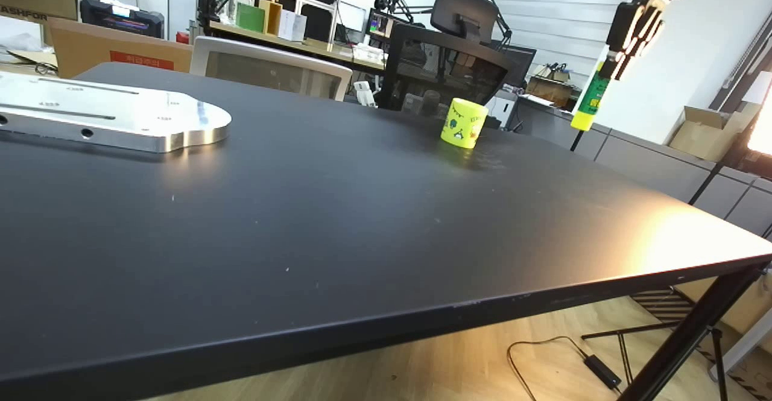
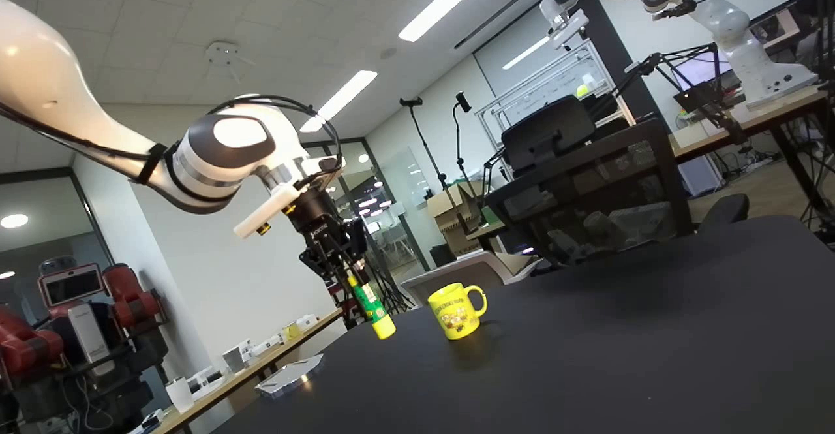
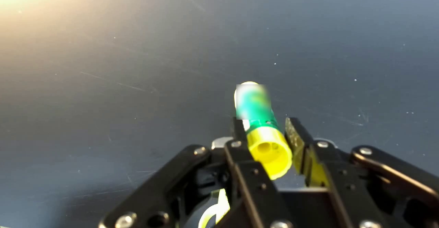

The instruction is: Remove the glue stick from the yellow cup

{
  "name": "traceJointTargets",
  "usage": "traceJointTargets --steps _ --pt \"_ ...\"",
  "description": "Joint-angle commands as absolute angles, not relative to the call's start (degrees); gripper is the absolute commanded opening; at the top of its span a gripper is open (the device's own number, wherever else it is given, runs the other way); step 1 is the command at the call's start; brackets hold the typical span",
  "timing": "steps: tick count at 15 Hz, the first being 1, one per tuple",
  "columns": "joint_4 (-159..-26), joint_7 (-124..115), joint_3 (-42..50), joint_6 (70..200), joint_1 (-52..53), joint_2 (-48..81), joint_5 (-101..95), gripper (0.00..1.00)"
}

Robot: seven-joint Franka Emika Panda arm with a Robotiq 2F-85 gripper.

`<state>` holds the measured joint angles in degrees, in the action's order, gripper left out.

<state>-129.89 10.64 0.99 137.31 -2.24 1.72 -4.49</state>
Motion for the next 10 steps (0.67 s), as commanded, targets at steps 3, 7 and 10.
traceJointTargets --steps 3,7,10 --pt "-134.3 11.12 1.89 140.99 -2.61 1.52 -2.93 0.09" --pt "-134.95 10.93 2.29 144.82 -2.84 3.38 -3.06 0.09" --pt "-134.63 10.73 2.64 146.7 -3.25 5.49 -3.22 0.09"
